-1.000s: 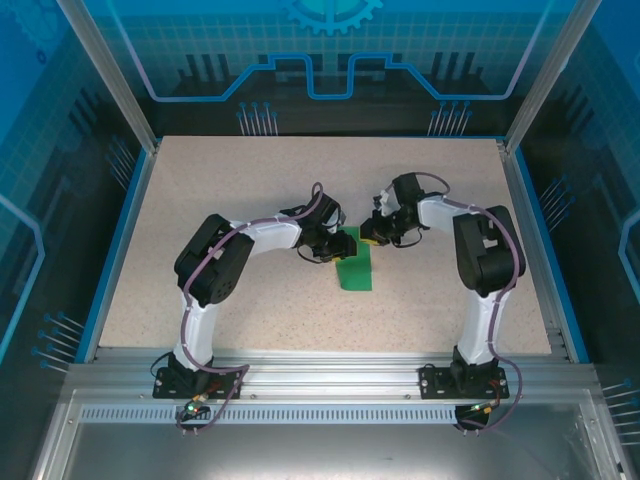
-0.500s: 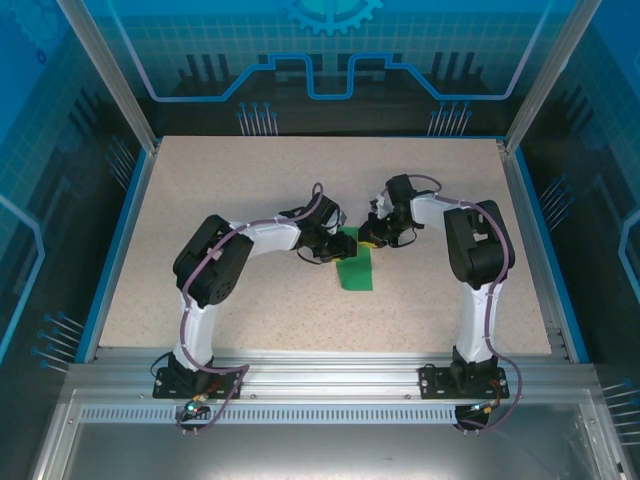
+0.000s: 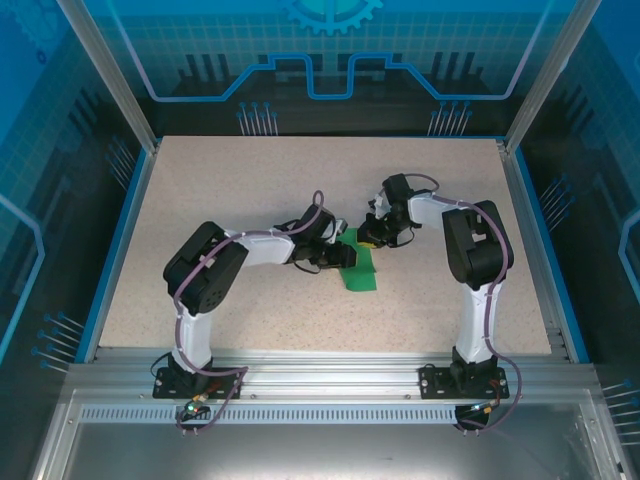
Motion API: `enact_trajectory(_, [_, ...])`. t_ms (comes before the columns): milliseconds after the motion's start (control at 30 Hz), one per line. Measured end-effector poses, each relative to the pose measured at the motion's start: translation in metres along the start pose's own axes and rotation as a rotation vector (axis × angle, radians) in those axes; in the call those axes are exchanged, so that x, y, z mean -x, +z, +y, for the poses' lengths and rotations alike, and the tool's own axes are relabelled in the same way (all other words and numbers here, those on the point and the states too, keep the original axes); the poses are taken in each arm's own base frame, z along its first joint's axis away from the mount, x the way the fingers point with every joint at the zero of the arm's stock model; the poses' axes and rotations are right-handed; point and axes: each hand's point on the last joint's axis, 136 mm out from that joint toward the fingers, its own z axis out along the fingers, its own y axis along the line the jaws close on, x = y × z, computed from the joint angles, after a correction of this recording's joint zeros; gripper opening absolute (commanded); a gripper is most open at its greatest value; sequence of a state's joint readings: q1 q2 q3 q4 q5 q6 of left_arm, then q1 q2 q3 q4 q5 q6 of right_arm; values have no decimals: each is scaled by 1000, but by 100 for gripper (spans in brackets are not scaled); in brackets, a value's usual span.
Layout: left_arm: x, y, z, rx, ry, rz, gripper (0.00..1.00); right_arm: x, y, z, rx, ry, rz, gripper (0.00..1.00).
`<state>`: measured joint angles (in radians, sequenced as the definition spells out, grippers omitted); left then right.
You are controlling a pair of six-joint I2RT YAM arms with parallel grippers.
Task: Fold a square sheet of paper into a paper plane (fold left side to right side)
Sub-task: First fold the square sheet of paper in half at the center of the table.
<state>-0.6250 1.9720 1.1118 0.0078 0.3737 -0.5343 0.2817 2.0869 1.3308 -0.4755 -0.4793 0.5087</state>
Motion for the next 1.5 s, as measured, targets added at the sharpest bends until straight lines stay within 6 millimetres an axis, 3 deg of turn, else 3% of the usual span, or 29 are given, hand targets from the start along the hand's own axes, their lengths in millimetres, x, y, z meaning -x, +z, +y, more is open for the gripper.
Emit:
enact_trajectory(967, [-66,-1,-31,-61,134,124,45,-2,0,0,-2,6,1,12])
enact_trajectory(1500, [-83,2,-40,-74,160,170,46,-2,0,0,-6,2,-9,12])
